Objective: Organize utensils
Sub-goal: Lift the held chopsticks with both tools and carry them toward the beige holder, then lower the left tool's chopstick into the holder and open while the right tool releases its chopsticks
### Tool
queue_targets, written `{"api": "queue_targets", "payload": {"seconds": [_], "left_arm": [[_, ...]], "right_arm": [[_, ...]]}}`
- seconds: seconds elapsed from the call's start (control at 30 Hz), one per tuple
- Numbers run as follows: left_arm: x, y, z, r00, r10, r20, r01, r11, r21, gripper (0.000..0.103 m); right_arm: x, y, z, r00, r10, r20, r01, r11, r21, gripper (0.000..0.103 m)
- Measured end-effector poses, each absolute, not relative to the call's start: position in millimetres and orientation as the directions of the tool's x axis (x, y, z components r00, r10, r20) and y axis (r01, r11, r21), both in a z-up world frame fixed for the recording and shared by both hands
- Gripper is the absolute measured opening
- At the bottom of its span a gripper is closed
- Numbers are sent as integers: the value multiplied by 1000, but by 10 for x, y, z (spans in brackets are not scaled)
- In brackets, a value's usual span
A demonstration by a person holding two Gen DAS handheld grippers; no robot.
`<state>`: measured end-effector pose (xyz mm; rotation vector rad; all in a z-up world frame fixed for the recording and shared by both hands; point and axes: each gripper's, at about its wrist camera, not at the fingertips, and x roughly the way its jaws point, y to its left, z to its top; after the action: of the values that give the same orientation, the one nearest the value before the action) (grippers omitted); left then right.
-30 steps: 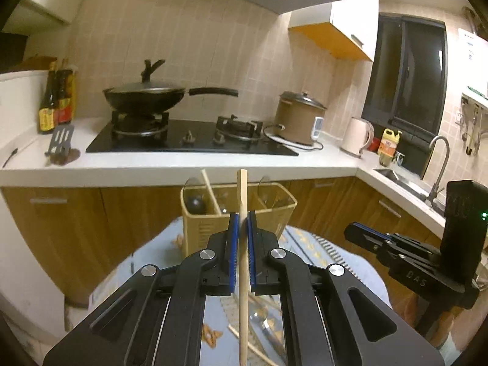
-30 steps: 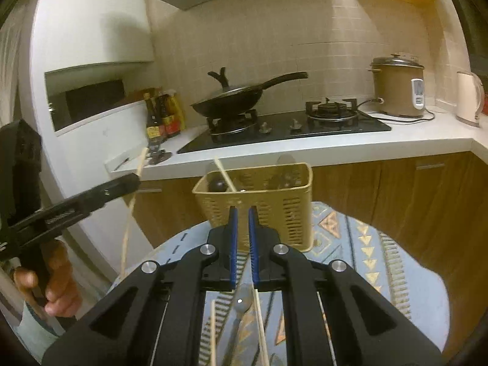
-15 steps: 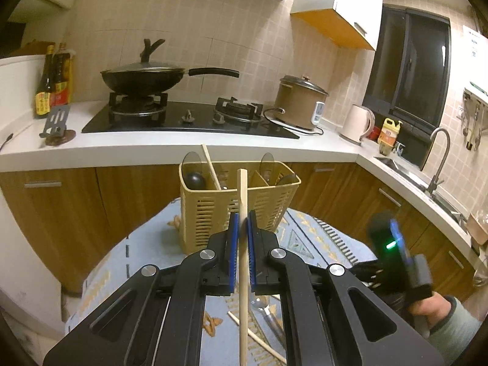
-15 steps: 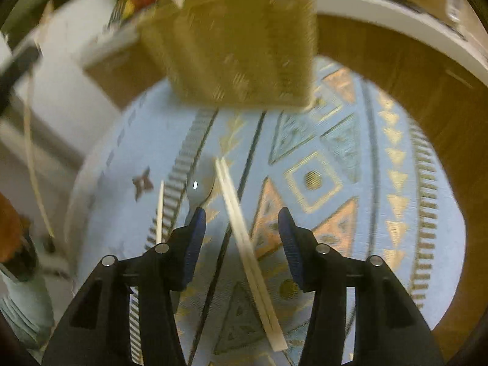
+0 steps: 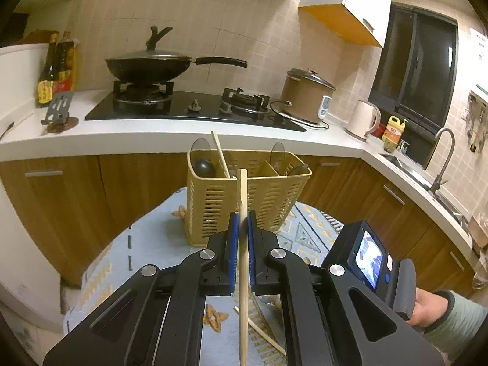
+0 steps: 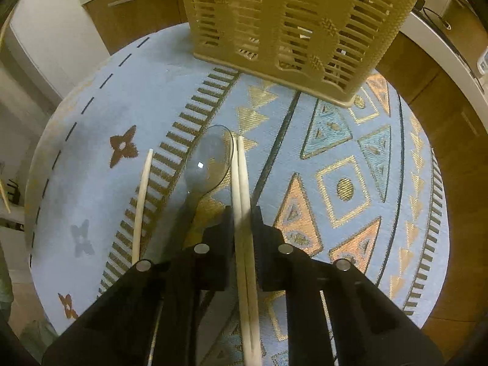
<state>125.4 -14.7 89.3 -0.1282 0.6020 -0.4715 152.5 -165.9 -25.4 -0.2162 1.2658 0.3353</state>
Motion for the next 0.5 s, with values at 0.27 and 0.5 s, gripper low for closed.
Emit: {"api": "queue_targets", "payload": {"seconds": [0.27,0.5], "left_arm": [[1252,-120,1132,771,-475,-424,398,879,-262,4],[1344,-189,1433,818,-481,-315,410,872,-268,4]], "right_arm": [[1087,-2022,474,469,320,-823,-369,918,146,9],[993,-2183,1240,682,418,-600,-380,904,198,3]]}}
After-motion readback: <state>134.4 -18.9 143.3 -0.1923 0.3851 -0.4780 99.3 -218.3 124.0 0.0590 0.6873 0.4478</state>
